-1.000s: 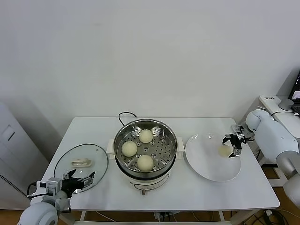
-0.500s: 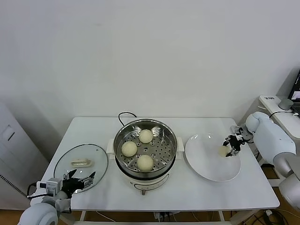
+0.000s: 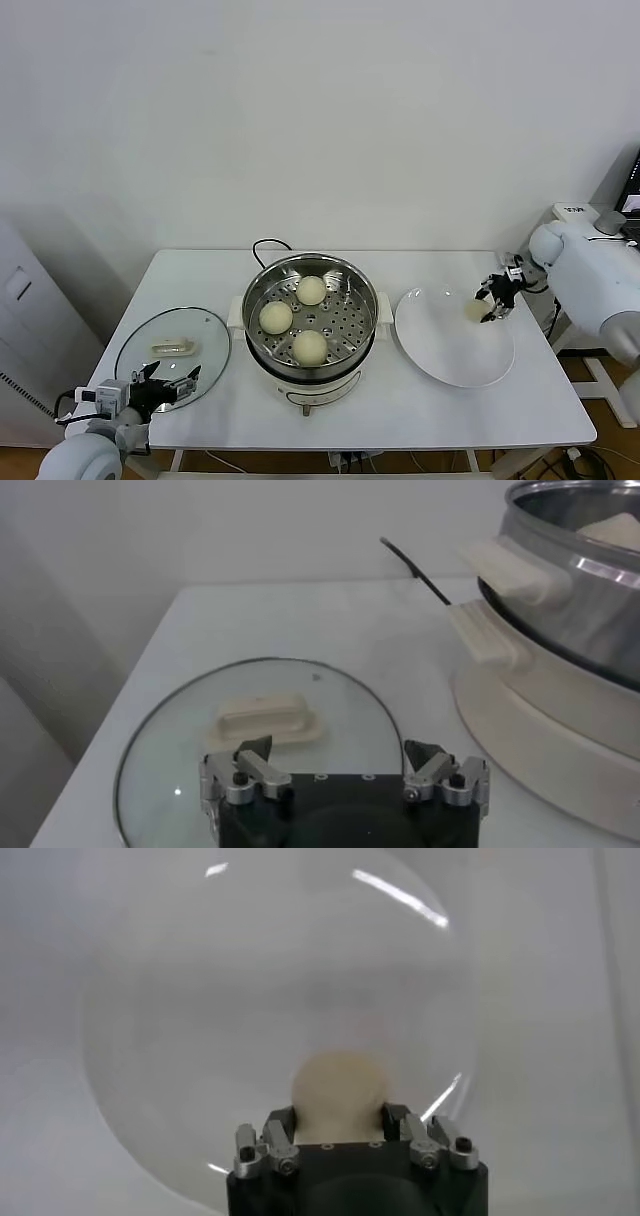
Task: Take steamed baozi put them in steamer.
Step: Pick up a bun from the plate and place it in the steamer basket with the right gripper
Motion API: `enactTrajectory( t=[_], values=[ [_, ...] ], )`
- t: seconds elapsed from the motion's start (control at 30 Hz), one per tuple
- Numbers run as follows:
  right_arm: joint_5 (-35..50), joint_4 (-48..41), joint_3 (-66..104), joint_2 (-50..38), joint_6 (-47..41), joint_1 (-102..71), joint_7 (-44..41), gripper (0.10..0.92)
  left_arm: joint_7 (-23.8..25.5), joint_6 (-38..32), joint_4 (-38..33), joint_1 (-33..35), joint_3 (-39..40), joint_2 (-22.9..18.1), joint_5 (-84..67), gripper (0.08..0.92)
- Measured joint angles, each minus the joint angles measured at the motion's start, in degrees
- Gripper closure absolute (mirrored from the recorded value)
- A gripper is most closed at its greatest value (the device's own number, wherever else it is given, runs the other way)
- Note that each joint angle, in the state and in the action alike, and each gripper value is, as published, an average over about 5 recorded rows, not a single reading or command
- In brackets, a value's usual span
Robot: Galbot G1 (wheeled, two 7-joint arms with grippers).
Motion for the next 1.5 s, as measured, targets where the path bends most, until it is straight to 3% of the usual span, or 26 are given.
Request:
enactTrajectory(
  t=[0.33,0.7,1.07,1.5],
  values=[
    [21.8,19.3,-24.3,-7.7,-9.6,17.3,1.4,0.491,-0.5,0.5,-0.4,0.0,-0.1,-0.1,0.2,0.177],
    [40.4,36.3,-42.7,-7.3,-20.5,34.5,5.9,0.491,-0.7,0.7,-0.7,-0.3,-0.1,0.2,0.3,0.177],
    [51.2,47.1,-49.5,-3.1,-30.6,40.5,13.0,0.491,-0.7,0.7,-0.4,-0.5,0.0,0.4,0.3,0.177],
    [58.0,52.0,-50.8,2.7,-39.7,40.2,22.5,0.491,-0.7,0.6,-0.2,-0.5,0.1,0.2,0.2,0.177]
  ],
)
